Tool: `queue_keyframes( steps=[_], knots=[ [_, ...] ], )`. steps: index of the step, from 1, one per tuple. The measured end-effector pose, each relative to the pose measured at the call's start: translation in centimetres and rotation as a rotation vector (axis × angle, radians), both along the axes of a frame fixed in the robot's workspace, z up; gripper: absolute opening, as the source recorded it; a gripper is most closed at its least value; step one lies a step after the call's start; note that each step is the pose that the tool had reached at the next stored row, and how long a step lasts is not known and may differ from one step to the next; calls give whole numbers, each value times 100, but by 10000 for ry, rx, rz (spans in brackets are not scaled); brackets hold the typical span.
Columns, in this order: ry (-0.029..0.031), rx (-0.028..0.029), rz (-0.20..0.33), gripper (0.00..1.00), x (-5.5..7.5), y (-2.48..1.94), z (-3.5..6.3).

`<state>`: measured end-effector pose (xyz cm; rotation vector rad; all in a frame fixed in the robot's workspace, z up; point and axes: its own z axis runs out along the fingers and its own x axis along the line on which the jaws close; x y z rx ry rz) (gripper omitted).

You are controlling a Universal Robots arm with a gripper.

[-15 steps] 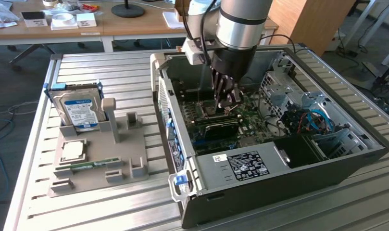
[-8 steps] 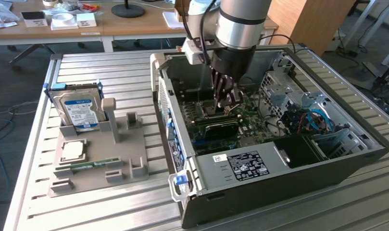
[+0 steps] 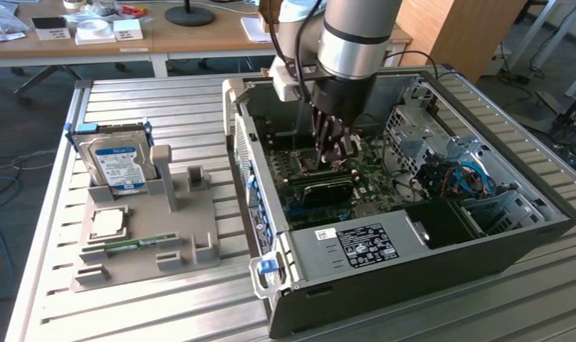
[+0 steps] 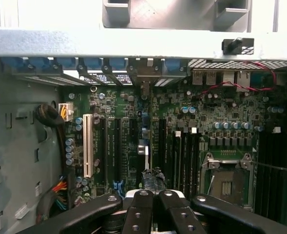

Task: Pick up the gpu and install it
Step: 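Press down on the gpu until it lock into place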

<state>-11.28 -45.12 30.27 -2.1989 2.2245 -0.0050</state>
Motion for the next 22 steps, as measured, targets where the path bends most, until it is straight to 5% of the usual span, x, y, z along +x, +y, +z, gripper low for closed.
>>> queue_keyframes(
  steps=[22],
  knots=[
    [2,4,-1,11,1,0,-100]
  ],
)
